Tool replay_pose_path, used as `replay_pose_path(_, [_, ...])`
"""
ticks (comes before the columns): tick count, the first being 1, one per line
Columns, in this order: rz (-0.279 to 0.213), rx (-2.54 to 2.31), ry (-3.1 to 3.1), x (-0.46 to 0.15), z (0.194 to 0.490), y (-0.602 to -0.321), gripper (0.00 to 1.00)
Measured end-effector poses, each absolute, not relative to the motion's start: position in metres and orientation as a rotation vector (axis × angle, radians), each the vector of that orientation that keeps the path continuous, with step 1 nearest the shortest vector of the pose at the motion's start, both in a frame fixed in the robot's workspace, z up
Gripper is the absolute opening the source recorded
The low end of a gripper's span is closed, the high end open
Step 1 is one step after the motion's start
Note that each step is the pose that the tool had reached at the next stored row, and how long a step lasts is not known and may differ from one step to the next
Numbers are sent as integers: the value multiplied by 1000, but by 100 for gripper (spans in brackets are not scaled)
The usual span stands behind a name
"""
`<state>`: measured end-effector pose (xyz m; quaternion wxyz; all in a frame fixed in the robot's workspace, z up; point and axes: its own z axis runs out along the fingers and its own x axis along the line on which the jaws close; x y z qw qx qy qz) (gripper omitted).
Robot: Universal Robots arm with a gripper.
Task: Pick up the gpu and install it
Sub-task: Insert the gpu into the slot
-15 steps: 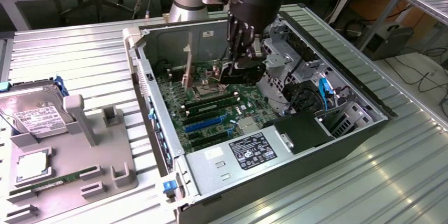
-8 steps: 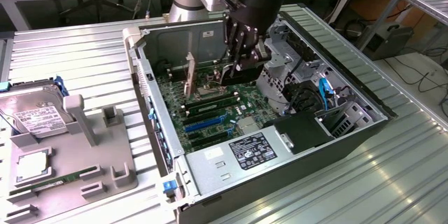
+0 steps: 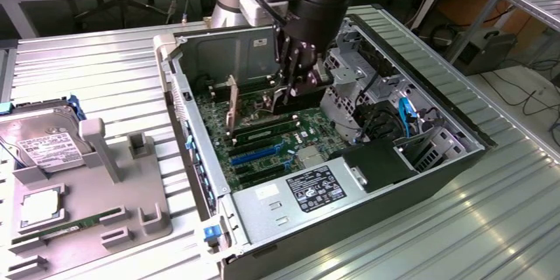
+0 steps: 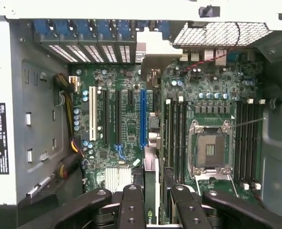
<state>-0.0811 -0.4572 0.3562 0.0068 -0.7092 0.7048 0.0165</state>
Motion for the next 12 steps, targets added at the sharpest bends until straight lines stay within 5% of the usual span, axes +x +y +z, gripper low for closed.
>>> replay_pose_path(12, [51, -2221, 2201, -104, 335, -466, 26])
